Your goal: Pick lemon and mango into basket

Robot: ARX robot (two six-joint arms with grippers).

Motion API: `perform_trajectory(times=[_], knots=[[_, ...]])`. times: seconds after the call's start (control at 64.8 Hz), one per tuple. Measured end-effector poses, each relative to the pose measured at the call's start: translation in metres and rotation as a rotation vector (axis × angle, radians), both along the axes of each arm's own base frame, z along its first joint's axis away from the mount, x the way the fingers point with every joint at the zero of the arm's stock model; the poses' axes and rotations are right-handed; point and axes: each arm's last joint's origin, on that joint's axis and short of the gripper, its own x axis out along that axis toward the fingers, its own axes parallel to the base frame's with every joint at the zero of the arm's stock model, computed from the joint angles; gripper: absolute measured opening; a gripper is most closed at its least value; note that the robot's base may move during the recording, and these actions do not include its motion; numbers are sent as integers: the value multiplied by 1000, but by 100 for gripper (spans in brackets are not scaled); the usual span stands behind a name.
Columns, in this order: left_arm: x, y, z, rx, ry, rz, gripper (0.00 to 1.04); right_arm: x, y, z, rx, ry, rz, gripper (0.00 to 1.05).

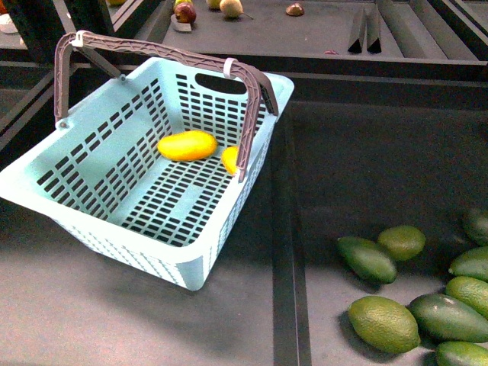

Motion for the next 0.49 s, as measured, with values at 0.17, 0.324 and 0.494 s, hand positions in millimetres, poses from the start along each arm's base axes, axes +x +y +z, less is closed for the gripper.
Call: perform_trajectory(times=[0.17,0.324,0.494], knots=[[0,0,0,0,0,0,4,0,0,0,0,0,0,96],[0,0,0,0,0,0,14,0,0,0,0,0,0,96],[0,0,0,0,0,0,55,0,0,0,0,0,0,96]])
